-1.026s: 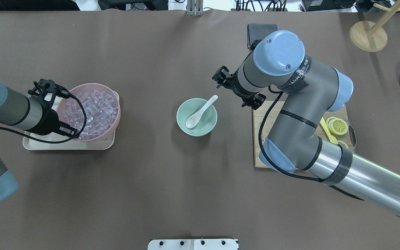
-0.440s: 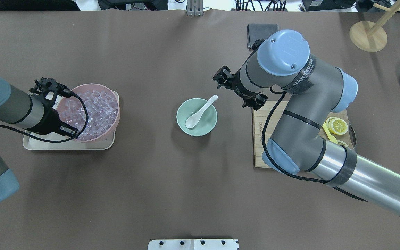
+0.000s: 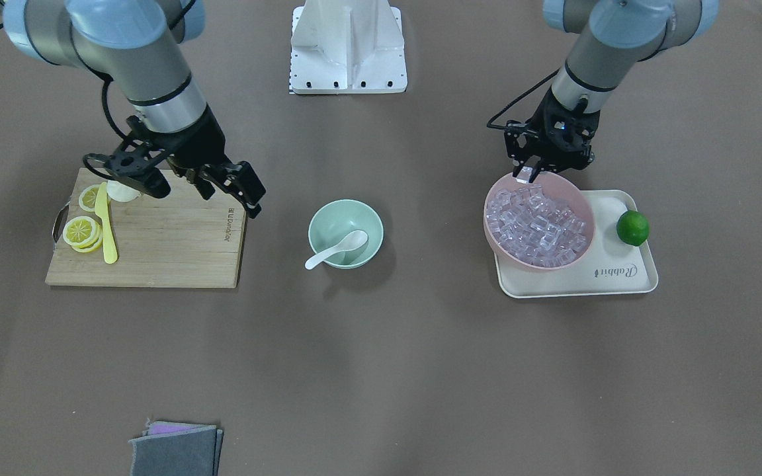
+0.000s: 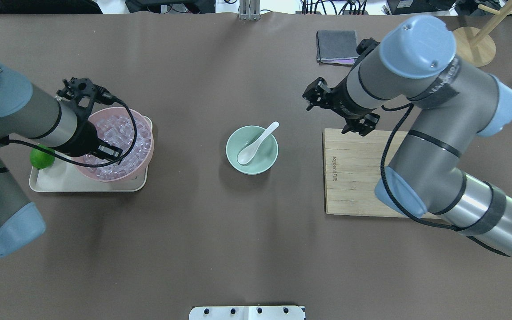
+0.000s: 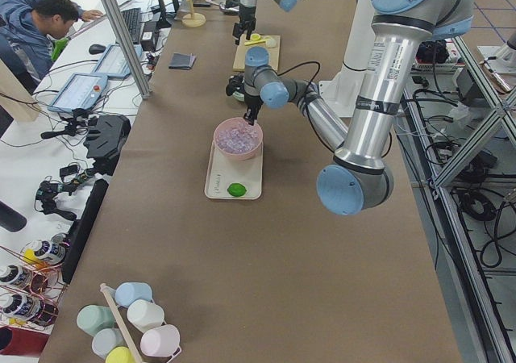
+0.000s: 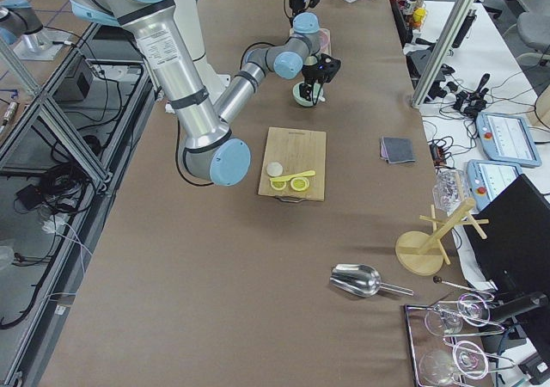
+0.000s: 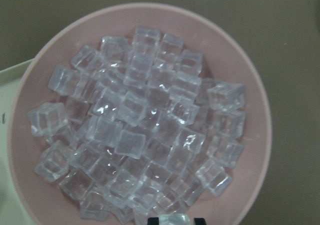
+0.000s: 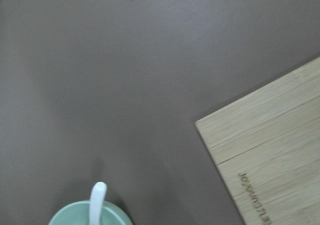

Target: Put spoon and ice into bowl

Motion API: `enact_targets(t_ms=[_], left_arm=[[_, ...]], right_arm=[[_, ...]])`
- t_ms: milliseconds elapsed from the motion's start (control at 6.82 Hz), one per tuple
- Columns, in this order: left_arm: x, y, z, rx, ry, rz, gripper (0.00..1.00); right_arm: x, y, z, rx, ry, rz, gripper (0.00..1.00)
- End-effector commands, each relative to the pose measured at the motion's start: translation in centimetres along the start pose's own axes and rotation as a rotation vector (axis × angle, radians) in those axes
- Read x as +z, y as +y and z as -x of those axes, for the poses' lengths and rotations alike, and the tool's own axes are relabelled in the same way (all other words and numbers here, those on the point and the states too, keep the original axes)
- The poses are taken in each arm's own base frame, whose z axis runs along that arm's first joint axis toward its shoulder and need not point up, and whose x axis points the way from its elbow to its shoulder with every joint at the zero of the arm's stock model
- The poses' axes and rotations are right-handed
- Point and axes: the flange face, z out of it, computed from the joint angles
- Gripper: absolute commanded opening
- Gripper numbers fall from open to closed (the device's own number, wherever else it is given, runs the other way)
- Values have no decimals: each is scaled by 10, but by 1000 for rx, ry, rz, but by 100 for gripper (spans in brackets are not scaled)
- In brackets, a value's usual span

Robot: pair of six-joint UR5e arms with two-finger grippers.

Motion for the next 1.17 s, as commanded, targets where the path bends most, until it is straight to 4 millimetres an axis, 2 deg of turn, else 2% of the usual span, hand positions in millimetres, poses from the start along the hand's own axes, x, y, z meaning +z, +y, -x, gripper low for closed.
enact_targets(t_ms=[0, 147, 440, 586, 733, 879, 1026], left_arm=[[-10, -62, -89, -146, 26, -5, 0], [1, -80, -138, -207, 47, 10, 0], [32, -115, -220, -262, 7, -25, 0], [51, -144, -244, -277, 8, -26, 0], [67, -148, -241, -269, 22, -73, 60], [75, -142, -233, -258, 23, -73, 97], [71, -130, -220, -252, 30, -81, 97]], right_arm=[[-40, -51, -78, -109, 24, 24, 100], [-55, -79, -116, -158, 38, 32, 100], [-65, -119, -180, -256, 87, 22, 100], [-70, -131, -200, -303, 100, 18, 100], [-74, -136, -205, -304, 103, 11, 100], [-74, -138, -205, -303, 102, 6, 100], [-74, -139, -205, -315, 106, 2, 100]])
